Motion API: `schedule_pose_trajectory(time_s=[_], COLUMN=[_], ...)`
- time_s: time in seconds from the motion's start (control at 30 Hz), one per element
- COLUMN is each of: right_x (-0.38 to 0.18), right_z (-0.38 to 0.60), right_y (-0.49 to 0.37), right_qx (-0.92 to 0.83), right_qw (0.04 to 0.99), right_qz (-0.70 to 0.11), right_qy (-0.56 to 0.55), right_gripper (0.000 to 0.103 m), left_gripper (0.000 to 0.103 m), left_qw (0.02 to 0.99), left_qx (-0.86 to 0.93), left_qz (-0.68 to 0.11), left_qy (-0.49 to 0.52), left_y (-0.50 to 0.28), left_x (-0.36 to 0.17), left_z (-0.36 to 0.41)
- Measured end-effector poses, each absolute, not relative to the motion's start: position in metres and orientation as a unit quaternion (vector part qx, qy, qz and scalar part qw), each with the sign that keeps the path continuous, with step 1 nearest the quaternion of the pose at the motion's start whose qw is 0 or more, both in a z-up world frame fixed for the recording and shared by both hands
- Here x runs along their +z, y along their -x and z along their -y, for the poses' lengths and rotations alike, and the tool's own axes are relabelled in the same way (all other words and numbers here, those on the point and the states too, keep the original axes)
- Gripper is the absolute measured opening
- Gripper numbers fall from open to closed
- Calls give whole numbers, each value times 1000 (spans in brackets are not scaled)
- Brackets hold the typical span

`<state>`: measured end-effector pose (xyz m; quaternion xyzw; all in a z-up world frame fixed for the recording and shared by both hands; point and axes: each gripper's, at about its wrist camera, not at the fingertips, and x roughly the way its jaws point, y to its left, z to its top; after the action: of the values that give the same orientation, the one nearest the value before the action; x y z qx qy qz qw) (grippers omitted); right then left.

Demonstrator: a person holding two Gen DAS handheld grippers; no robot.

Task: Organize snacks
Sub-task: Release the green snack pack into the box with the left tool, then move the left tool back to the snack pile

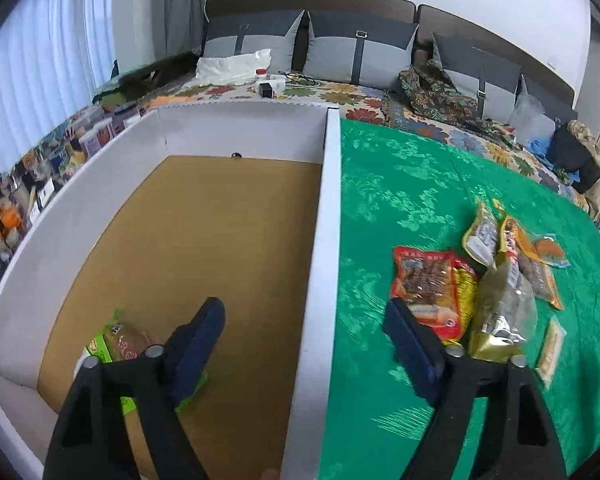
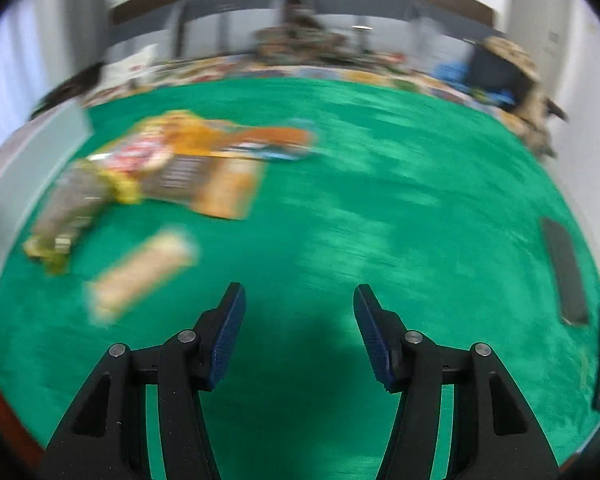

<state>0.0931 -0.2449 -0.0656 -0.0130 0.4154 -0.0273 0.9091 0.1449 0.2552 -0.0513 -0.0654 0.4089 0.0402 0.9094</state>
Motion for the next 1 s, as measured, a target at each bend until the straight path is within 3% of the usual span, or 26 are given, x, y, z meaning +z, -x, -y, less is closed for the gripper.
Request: schedule_pose_trajectory(time_s=[0.23,0.7,0.8,0.87,1.0], right_x=[-63,-94,-98,-99,-100], right_z=[296,327,332,336,340], right_y=[-83,-111,-116,-117,-116], right_qx=[-57,-76,-79,-79,-82], right_qw=[917,894,896,899,901], right_qz=[-395,-441,-437,-430,-426], right_qy=[6,-6,-11,-22,-29], right_gripper=[60,60,67,71,76], left_gripper=[77,78,86,86,90], left_qw=[907,904,905,908,932], left_qx=[45,94,74,70,109], left_qz=[-418,-416,-419,-413,-345], left_qy=[38,13,3,-2,-19], left_y=[-129,-136,-134,-129,-106], left_x=[-55,-59,-58,-53,-28], left_z=[-218,-205,-201,-197,-178])
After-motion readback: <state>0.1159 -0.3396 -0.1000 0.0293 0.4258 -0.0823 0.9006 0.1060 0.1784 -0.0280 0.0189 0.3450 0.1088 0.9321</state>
